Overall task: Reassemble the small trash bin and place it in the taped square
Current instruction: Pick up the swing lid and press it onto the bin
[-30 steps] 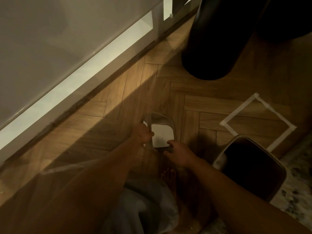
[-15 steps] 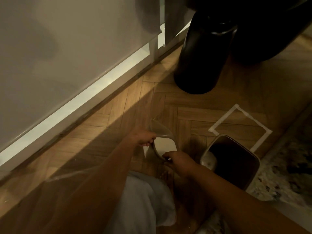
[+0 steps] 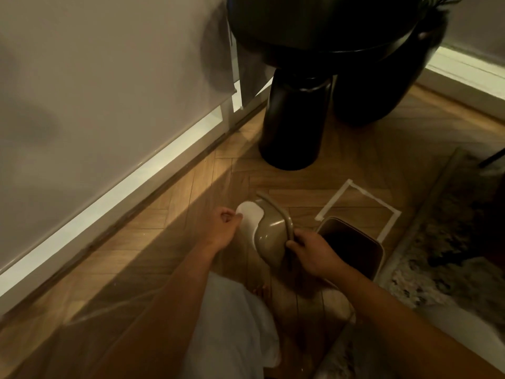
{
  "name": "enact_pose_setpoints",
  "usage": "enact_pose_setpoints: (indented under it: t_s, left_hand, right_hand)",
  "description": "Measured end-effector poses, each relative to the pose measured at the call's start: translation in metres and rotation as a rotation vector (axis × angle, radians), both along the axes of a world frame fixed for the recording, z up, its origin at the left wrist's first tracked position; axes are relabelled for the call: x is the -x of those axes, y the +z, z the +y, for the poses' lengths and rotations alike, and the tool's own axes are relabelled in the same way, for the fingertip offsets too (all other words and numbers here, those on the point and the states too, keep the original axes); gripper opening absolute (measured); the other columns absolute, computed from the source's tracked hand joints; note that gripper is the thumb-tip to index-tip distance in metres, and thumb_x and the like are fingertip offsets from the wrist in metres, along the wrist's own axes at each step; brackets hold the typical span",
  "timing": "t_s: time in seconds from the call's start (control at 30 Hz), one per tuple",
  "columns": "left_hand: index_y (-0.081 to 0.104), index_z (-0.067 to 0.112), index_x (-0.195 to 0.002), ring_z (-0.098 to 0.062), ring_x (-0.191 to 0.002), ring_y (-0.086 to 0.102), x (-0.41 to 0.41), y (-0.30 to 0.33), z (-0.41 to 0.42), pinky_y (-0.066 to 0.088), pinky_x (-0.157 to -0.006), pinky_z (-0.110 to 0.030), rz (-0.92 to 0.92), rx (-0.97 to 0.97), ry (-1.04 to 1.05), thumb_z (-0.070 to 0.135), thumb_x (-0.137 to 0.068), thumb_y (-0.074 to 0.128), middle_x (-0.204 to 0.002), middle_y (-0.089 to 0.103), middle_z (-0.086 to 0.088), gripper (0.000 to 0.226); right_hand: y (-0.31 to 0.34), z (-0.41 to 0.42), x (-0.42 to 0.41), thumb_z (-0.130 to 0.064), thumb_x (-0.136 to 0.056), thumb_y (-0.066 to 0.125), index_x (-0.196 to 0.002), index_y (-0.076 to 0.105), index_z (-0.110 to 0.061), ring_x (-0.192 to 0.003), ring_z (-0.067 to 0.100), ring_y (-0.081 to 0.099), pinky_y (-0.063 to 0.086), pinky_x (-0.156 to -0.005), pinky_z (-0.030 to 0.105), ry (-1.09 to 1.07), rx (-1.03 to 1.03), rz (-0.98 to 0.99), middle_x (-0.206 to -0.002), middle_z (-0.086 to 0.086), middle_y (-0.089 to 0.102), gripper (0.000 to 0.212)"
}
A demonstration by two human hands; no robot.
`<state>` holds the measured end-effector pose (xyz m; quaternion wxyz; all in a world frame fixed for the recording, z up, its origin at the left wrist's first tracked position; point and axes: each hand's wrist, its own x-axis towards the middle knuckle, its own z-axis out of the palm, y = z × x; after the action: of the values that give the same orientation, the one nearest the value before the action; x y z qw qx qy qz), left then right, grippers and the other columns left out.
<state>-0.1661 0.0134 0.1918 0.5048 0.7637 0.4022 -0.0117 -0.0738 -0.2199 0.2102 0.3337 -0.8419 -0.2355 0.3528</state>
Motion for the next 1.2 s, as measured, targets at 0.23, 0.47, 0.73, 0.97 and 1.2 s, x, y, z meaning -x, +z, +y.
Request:
enact_pose_setpoints:
  t_s: [0.23,0.47,0.73,0.97,1.2]
  left_hand:
    - [0.058,0.016,-0.122,-0.008,-0.095,0.056,-0.014,0.007,-0.031,0.041,-0.070,-0.019,-0.044,0.094,-0.116,0.043,-0.092,0.065,-0.114,0.061,-0.001,0.042]
    - [0.043,0.019,-0.147,-0.020,-0.127,0.052,-0.035,0.016,-0.066,0.042,-0.102,-0.035,-0.037,0.129,-0.278,0.066,-0.089,0.053,-0.143,0.052,-0.001,0.076]
    - [0.051,0.033,-0.142,-0.018,-0.124,0.057,-0.061,0.015,-0.095,0.046,-0.106,-0.049,-0.033,0.203,-0.422,0.092,-0.070,0.042,-0.138,0.059,0.006,0.094]
    - [0.063,0.023,-0.128,-0.017,-0.109,0.065,-0.090,0.000,-0.116,0.052,-0.088,-0.031,-0.046,0.031,-0.478,0.053,-0.095,0.054,-0.116,0.068,0.005,0.046]
    - [0.057,0.016,-0.138,-0.017,-0.108,0.066,-0.110,-0.016,-0.131,0.055,-0.093,-0.038,-0.042,0.065,-0.484,0.044,-0.091,0.066,-0.128,0.066,-0.001,0.055]
  right_hand:
    - [0.039,-0.053,-0.017,-0.016,-0.105,0.055,-0.105,0.068,-0.018,-0.086,0.017,0.073,0.056,-0.068,0.021,-0.278,-0.214,0.119,-0.094,0.001,0.075,0.014]
    - [0.043,-0.105,-0.031,-0.015,-0.106,0.050,-0.113,0.070,-0.011,-0.081,0.019,0.069,0.054,-0.073,0.032,-0.501,-0.479,0.373,-0.092,0.007,0.074,0.022]
    - [0.035,-0.139,-0.043,-0.015,-0.106,0.051,-0.111,0.067,-0.008,-0.082,0.021,0.068,0.058,-0.068,0.029,-0.720,-0.620,0.474,-0.089,0.006,0.072,0.019]
    - [0.023,-0.157,-0.060,-0.018,-0.100,0.063,-0.123,0.059,-0.016,-0.090,0.018,0.072,0.058,-0.070,0.032,-1.008,-0.521,0.255,-0.110,0.008,0.072,0.023]
    - [-0.007,-0.174,-0.076,-0.029,-0.101,0.062,-0.142,0.047,-0.016,-0.099,0.022,0.071,0.058,-0.093,0.049,-0.986,-0.349,0.116,-0.118,0.010,0.070,0.046]
